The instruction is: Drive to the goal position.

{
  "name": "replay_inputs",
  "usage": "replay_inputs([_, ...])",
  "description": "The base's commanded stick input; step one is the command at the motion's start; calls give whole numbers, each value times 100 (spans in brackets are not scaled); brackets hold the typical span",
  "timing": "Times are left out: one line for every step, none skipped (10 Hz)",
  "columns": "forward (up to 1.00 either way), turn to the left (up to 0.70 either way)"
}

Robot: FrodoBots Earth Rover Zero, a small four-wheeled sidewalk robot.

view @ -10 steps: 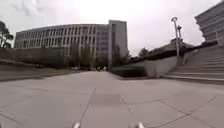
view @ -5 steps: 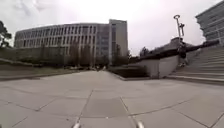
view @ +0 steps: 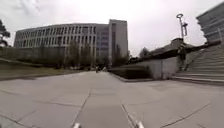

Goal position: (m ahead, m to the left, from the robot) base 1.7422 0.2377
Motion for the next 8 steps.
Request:
replay_inputs([85,0])
replay_inputs([85,0])
replay_inputs([85,0])
replay_inputs([85,0])
replay_inputs([85,0])
replay_inputs([85,0])
replay_inputs([85,0])
replay_inputs([85,0])
